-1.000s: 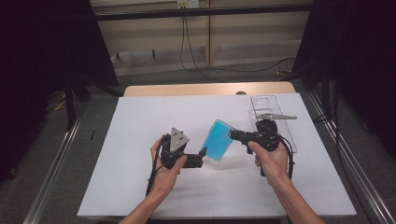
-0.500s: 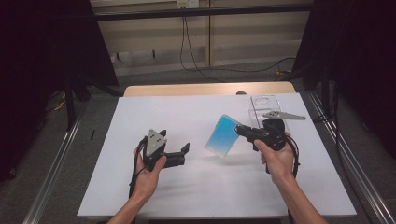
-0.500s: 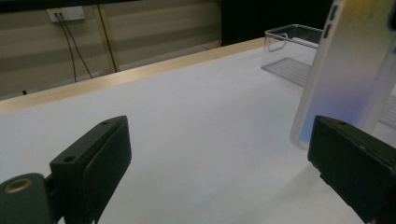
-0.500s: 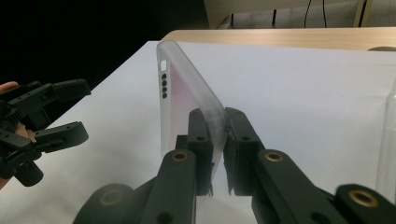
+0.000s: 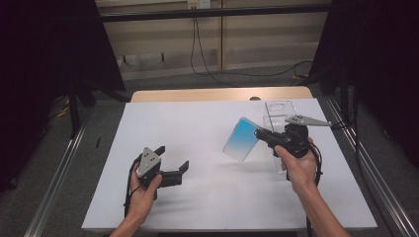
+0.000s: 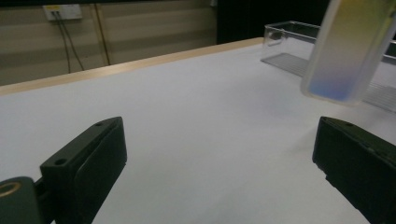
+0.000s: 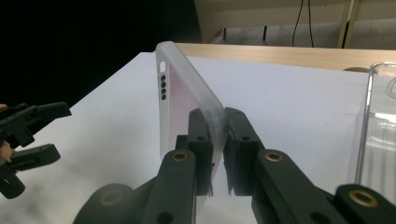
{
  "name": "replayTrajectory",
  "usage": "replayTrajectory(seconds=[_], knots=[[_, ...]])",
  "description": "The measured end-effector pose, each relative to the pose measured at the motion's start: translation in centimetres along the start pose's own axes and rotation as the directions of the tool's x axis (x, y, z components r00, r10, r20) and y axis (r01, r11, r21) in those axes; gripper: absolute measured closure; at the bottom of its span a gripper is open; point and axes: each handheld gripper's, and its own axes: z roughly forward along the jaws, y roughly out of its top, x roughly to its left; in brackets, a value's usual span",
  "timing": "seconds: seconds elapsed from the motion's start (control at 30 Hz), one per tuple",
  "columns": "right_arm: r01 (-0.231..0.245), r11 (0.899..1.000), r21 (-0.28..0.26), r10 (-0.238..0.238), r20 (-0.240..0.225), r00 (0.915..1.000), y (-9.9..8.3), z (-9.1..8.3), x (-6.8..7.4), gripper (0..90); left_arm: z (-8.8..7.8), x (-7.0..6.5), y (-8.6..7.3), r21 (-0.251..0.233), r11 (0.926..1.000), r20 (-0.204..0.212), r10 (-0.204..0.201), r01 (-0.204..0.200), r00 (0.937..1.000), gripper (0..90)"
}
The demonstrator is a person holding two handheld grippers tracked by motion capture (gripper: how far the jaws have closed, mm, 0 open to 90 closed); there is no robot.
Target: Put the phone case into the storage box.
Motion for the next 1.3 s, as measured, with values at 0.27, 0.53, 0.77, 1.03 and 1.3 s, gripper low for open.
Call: replayTrajectory(seconds=[0.27, 0.53, 0.77, 1.03, 1.3], knots=[[0.031, 0.999, -0.032, -0.030, 0.007, 0.9995, 0.4, -0.7, -0.4, 82.4, -1.5, 1.4, -0.6, -0.053, 0.9980, -0.033, -0.037, 0.036, 0.9988, 3.1], [0.045, 0.997, -0.057, -0.044, 0.027, 0.9987, 1.0, -1.6, -1.0, 82.5, -2.0, 2.3, -1.0, -0.100, 0.9949, -0.049, -0.016, 0.011, 0.9987, 4.1], [0.053, 0.995, -0.086, -0.050, 0.035, 0.9982, 1.9, -2.8, -1.6, 82.5, -2.5, 2.3, -0.6, -0.102, 0.9948, -0.028, 0.000, -0.003, 0.9996, 4.4], [0.056, 0.992, -0.112, -0.047, 0.080, 0.9957, 3.7, -4.5, -2.4, 82.5, -4.0, 2.2, -1.2, -0.084, 0.9949, -0.031, 0.055, -0.057, 0.9980, 2.3], [0.100, 0.988, -0.119, -0.084, 0.129, 0.9881, 5.1, -5.4, -3.9, 82.5, -4.8, 2.3, -1.7, -0.095, 0.9953, -0.042, 0.012, -0.016, 0.9991, 2.4]])
